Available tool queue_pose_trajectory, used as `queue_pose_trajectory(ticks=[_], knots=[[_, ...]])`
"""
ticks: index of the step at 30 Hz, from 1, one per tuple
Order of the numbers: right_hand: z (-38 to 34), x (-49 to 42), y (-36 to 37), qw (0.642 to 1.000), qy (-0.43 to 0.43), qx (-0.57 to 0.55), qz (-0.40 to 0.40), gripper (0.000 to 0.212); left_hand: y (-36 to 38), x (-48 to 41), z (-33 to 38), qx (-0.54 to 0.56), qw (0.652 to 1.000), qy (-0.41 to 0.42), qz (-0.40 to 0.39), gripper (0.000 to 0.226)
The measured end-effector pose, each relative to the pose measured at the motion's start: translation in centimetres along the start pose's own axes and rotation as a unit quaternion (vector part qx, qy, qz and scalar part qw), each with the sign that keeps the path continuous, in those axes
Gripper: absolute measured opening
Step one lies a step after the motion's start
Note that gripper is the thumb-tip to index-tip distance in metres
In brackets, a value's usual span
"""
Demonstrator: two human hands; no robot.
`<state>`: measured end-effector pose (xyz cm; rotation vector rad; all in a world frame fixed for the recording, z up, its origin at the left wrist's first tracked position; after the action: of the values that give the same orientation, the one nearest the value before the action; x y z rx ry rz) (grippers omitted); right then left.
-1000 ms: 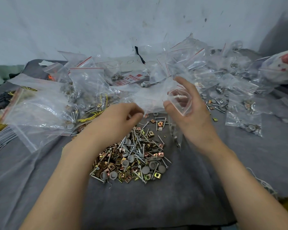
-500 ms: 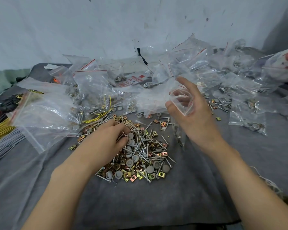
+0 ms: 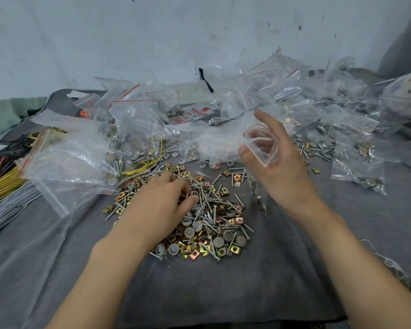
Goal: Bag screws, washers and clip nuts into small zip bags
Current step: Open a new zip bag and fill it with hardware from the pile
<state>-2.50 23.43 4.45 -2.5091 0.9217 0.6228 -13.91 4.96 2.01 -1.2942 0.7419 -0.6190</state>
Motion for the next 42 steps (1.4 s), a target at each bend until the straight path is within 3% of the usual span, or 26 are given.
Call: queue_pose_trajectory(ticks=[12, 19, 23, 31, 42], knots=[[0.2, 0.0, 0.5, 1.0, -0.005, -0.004, -0.004, 0.064, -1.8, -1.3, 1.0, 0.101, 0.992, -0.007, 0.075, 0.016], [0.7, 0.0, 0.8, 1.0, -0.02, 0.006, -0.004, 0.065, -5.9, -3.1, 2.6, 0.267, 0.948, -0.018, 0.171, 0.008], [1.0, 0.0, 1.1, 1.0, -0.026, 0.001, -0.007, 0.064, -8.2, -3.6, 4.3, 0.318, 0.92, 0.017, 0.23, 0.009], [1.3, -0.1, 1.0, 1.0, -0.027, 0.002, -0.003, 0.064, -8.0, -4.4, 7.5, 0.298, 0.929, 0.104, 0.195, 0.005], [1.3, -0.1, 0.7, 1.0, -0.023, 0.017, 0.001, 0.066, -7.7, -4.7, 7.8, 0.287, 0.933, 0.117, 0.182, 0.007]])
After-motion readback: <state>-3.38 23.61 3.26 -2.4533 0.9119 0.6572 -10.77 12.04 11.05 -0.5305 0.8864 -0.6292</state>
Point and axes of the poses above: each hand's wrist, its own x-axis away from the middle knuckle, its own y-axis out of the palm, z = x × y, the point moved 7 cm from there along -x, towards the middle knuckle, and after that the axes turned 5 degrees about -x, right-handed, at the moved point
